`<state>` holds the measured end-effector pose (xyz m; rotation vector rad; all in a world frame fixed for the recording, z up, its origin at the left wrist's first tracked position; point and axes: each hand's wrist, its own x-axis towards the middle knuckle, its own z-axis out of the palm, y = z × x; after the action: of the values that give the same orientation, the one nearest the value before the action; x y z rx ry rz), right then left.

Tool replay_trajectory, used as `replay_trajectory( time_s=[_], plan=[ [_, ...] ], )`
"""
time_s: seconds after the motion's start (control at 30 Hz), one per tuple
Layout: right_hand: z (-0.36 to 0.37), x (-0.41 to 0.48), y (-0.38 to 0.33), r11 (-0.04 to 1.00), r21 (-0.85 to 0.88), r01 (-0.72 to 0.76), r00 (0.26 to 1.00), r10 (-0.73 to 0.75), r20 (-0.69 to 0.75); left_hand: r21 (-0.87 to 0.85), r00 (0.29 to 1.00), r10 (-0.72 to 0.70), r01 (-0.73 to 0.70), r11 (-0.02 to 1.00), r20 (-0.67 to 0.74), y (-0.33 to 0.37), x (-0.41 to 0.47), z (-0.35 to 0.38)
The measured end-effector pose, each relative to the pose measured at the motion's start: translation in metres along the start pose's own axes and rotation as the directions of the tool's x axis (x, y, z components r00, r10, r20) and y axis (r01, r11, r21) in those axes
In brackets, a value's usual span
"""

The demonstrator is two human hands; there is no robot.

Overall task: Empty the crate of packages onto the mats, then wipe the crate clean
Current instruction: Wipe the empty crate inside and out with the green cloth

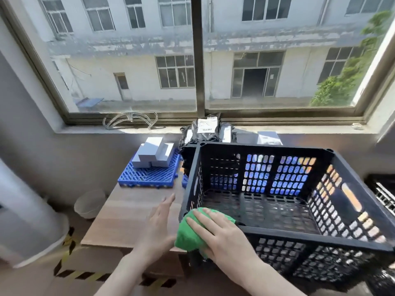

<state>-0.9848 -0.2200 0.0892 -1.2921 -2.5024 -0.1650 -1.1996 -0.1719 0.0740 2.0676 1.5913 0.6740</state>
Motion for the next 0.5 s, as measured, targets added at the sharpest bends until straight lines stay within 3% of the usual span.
replay_trajectory(
  time_s=[0.2, 0.5],
  plan=[
    [0.017, 0.049, -0.023, 1.0, 0.025, -0.007, 1.0, 0.006, 0.015, -0.069, 0.985, 0.114, -0.105, 0.992, 0.133, -0.041, 0.026, -0.016],
    [0.031, 0.105, -0.047, 0.917, -0.05, -0.396, 0.914, 0.399, 0.073, -0.244, 0.969, 0.185, -0.141, 0.959, 0.164, -0.072, 0.063, -0.013]
  ],
)
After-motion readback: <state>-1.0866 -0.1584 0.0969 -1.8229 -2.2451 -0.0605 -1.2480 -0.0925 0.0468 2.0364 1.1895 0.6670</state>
